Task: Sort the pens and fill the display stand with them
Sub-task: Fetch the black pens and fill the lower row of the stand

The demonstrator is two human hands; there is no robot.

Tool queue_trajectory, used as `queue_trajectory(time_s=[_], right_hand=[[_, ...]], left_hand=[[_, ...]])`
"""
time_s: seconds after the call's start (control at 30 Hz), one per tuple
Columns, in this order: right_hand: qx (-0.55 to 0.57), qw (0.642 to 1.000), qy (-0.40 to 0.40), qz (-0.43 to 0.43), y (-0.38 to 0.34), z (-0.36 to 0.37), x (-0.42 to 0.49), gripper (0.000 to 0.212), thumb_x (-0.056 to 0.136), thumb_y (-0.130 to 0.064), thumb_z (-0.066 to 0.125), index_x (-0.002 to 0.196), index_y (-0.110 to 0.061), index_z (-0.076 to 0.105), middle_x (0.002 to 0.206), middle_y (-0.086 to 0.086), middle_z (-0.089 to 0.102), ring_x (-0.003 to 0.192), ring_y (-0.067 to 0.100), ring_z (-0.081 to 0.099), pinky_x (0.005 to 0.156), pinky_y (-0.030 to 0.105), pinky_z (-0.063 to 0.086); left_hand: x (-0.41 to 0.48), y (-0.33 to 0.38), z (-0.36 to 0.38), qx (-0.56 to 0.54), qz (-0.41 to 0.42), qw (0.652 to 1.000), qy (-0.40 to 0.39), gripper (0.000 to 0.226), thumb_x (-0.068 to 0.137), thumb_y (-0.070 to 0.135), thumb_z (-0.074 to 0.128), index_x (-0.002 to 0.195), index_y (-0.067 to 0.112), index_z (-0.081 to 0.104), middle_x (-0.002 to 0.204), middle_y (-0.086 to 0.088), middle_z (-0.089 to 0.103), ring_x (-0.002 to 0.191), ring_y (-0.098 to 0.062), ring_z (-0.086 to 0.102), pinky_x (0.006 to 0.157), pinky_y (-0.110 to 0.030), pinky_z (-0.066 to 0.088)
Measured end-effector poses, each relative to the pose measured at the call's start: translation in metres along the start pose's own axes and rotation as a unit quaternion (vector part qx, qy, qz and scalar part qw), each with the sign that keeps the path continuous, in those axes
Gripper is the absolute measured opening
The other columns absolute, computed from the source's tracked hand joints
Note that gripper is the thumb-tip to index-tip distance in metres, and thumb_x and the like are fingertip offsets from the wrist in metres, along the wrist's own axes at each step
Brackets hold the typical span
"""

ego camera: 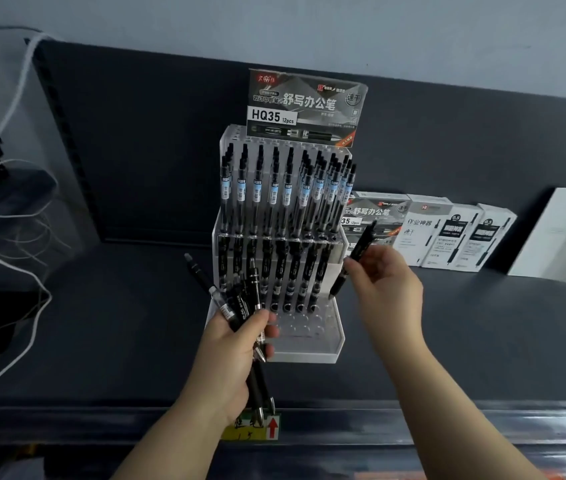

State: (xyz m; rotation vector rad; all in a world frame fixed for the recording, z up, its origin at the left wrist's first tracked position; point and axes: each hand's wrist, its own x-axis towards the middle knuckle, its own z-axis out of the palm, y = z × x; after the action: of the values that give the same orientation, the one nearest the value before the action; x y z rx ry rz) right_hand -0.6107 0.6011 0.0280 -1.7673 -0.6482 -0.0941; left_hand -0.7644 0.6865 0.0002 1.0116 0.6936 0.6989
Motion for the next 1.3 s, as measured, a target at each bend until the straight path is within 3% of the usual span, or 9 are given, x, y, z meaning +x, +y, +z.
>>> queue_trajectory(time_s=[0.17,0.3,0.43,0.63,0.7,0.77,0.83,1.1,1.3], right_hand=[[-0.087,0.995,-0.046,0.002,0.021,0.013,0.0,0.01,0.086,-0.022,0.066,0.088,-0.022,0.056,0.071,-0.021,0.057,0.066,-0.005,0.055,0.058,0.003,0.039],[-0.127,0.989,-0.075,0.018,0.031,0.024,-0.001,0.013,0.087,-0.025,0.064,0.091,-0.014,0.06,0.07,-0.012,0.057,0.073,0.013,0.058,0.068,0.024,0.044],[-0.135,0.989,-0.065,0.015,0.03,0.025,-0.001,0.014,0.087,-0.026,0.064,0.086,-0.019,0.052,0.068,-0.019,0.052,0.065,0.003,0.051,0.061,0.019,0.037],[-0.102,0.994,-0.016,-0.023,0.015,0.028,-0.03,0.024,0.083,-0.021,0.068,0.087,-0.022,0.045,0.085,-0.004,0.048,0.072,0.002,0.047,0.062,0.004,0.036],[-0.07,0.994,-0.079,-0.038,-0.002,0.033,-0.047,0.019,0.084,-0.022,0.067,0.082,-0.029,0.049,0.082,-0.008,0.054,0.071,0.002,0.053,0.063,0.004,0.039],[-0.036,0.977,-0.211,-0.021,-0.022,0.042,-0.064,0.013,0.087,-0.026,0.063,0.082,-0.035,0.056,0.083,-0.012,0.061,0.075,-0.003,0.058,0.063,0.006,0.043],[0.022,0.956,-0.291,0.017,-0.032,0.05,-0.075,0.003,0.087,-0.029,0.062,0.089,-0.029,0.063,0.084,-0.009,0.066,0.075,-0.003,0.061,0.063,0.01,0.048],[0.106,0.925,-0.353,0.095,-0.039,0.069,-0.088,0.009,0.081,-0.018,0.071,0.08,-0.013,0.063,0.064,-0.004,0.06,0.058,0.007,0.057,0.06,0.023,0.05],[0.1,0.945,-0.29,0.112,-0.044,0.071,-0.083,0.009,0.088,-0.017,0.062,0.085,-0.011,0.068,0.067,-0.007,0.065,0.057,-0.002,0.056,0.056,0.013,0.046]], left_hand=[[0.003,0.0,-0.001,0.009,0.014,1.0,0.006,0.011,0.091,0.003,0.054,0.1,0.004,0.059,0.078,-0.004,0.067,0.067,-0.012,0.062,0.057,-0.027,0.049],[0.002,0.002,-0.002,0.014,0.015,1.0,0.003,0.009,0.092,0.003,0.052,0.098,0.005,0.059,0.074,-0.003,0.07,0.068,-0.014,0.062,0.059,-0.028,0.049],[-0.001,0.005,-0.004,0.003,0.016,1.0,0.003,0.011,0.093,0.006,0.05,0.102,0.005,0.057,0.075,-0.004,0.07,0.066,-0.014,0.06,0.057,-0.028,0.047],[-0.004,0.007,-0.014,-0.006,-0.005,1.0,0.002,0.013,0.092,0.008,0.05,0.097,0.003,0.062,0.077,-0.004,0.07,0.07,-0.014,0.059,0.058,-0.027,0.047],[-0.006,0.008,-0.018,-0.015,-0.02,1.0,-0.003,0.014,0.091,0.011,0.052,0.097,0.005,0.064,0.079,-0.002,0.072,0.073,-0.014,0.062,0.06,-0.029,0.047],[-0.008,0.01,-0.023,-0.021,-0.031,0.999,-0.017,0.018,0.091,0.014,0.054,0.102,0.006,0.066,0.087,-0.001,0.074,0.079,-0.013,0.067,0.063,-0.03,0.048],[-0.011,0.012,-0.029,-0.024,-0.036,0.999,-0.033,0.022,0.091,0.017,0.054,0.106,0.008,0.067,0.096,-0.004,0.074,0.089,-0.017,0.069,0.067,-0.031,0.049],[-0.016,0.021,-0.052,-0.068,-0.076,0.994,-0.031,0.021,0.088,0.02,0.057,0.1,0.006,0.068,0.093,-0.014,0.073,0.091,-0.028,0.07,0.066,-0.034,0.052],[-0.009,0.022,-0.07,-0.072,-0.07,0.995,0.002,0.015,0.089,0.018,0.058,0.089,0.006,0.066,0.081,-0.012,0.068,0.084,-0.026,0.066,0.073,-0.042,0.055]])
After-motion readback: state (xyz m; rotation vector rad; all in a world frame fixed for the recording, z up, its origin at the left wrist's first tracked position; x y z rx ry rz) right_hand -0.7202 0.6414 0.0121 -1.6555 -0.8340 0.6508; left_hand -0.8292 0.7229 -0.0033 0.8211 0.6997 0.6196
